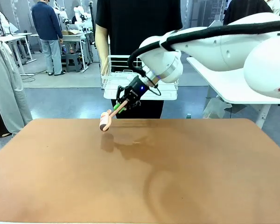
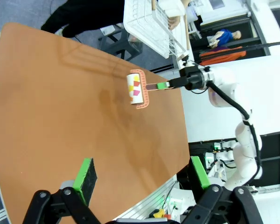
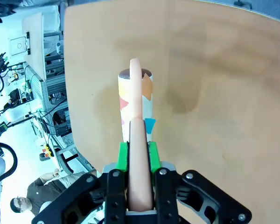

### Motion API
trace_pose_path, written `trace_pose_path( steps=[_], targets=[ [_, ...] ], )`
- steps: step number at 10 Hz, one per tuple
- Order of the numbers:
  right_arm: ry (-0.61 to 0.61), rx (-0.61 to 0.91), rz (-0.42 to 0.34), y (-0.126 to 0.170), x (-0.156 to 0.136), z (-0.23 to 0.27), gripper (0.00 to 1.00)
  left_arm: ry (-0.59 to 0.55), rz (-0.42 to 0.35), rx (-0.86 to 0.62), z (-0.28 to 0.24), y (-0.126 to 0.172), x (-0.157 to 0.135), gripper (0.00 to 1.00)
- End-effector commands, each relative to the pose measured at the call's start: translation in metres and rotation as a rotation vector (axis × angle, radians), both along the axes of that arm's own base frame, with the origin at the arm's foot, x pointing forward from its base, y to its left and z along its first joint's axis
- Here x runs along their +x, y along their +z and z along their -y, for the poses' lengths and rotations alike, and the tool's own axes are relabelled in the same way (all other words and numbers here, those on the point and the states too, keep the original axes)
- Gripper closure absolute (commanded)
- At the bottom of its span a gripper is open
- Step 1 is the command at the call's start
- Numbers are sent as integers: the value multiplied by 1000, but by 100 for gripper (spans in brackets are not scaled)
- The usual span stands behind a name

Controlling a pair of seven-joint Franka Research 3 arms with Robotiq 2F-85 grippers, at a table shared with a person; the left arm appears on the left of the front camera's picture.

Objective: Clean the table.
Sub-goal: Clean the table with the Lint Roller when the human lifts the Dish drying rack.

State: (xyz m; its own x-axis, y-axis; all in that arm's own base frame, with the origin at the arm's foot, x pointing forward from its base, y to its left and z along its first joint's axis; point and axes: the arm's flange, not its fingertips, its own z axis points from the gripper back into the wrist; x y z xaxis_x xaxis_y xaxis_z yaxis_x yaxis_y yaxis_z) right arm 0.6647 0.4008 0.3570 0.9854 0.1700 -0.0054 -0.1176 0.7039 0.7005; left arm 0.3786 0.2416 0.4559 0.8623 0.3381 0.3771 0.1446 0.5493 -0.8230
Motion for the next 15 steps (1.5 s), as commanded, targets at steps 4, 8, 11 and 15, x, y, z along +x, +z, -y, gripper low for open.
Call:
trace_pose_path(
  steps=[4,8,11,15],
  targets=[
    [-5,-16,30,25,-37,26,79,-1,14,-16,-2,1,-1,0],
    [-11,-164,65,42,-64,98,79,-1,14,-16,-2,1,-1,0],
    [-96,-383,146,73,-93,200,79,-1,14,-16,-2,1,-1,0],
    [-101,-689,117,103,-147,301,79,-1,14,-16,-2,1,-1,0]
  ],
)
